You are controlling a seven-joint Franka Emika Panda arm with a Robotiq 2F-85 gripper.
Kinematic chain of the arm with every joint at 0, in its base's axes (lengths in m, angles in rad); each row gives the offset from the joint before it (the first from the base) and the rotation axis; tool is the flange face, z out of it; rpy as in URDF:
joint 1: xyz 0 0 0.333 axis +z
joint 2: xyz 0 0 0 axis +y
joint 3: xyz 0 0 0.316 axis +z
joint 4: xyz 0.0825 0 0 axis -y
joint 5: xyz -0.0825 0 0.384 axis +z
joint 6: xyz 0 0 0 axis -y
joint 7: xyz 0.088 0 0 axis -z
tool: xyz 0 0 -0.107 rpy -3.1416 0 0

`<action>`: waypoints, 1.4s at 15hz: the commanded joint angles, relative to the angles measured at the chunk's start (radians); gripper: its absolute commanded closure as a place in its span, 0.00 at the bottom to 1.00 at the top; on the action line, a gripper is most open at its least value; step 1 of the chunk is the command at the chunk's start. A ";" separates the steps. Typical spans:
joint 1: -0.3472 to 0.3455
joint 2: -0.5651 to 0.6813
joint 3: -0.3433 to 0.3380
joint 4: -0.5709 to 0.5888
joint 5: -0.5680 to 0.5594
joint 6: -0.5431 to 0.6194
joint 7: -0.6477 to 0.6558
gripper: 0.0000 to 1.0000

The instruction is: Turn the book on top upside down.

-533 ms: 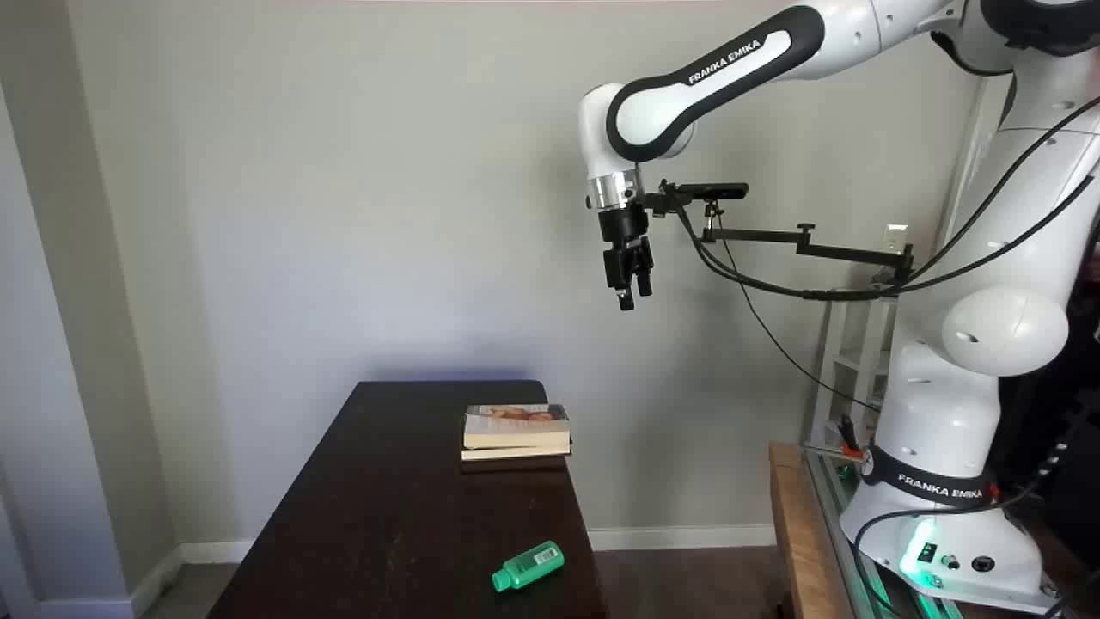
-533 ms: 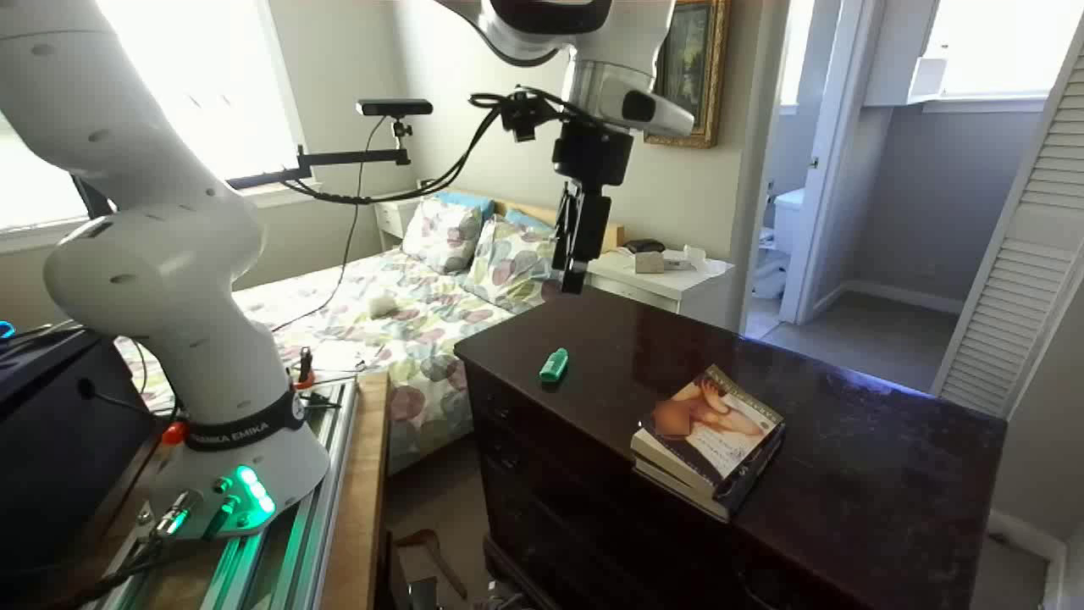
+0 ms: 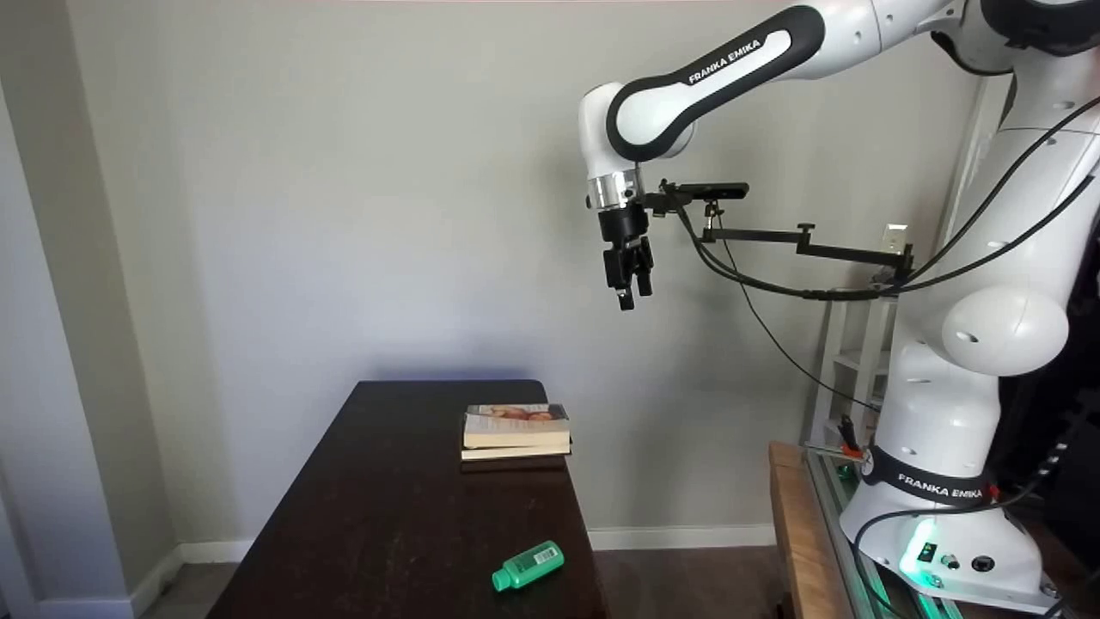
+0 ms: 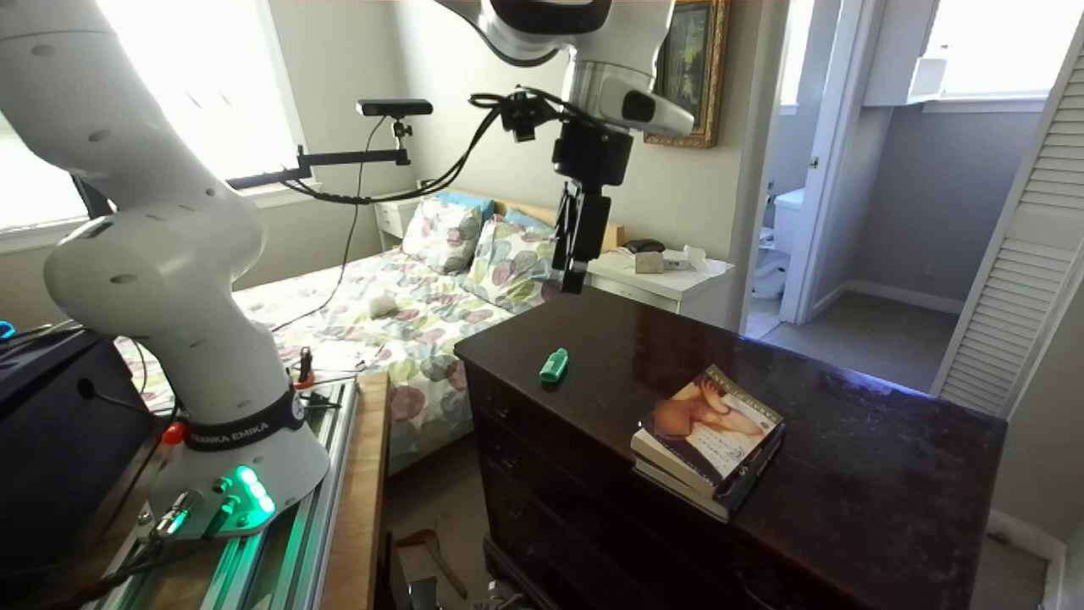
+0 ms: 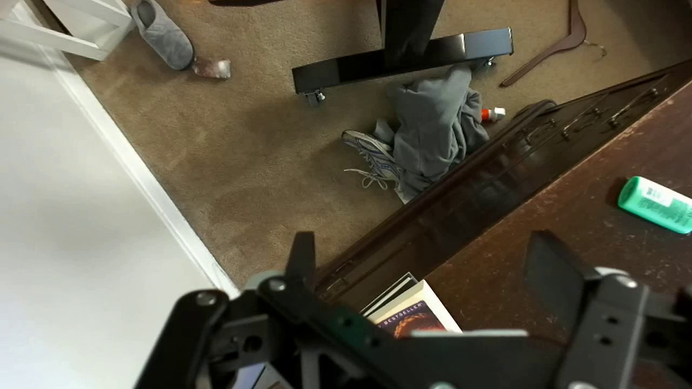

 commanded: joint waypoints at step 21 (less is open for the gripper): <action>0.144 0.514 -0.051 0.035 -0.344 0.545 0.335 0.00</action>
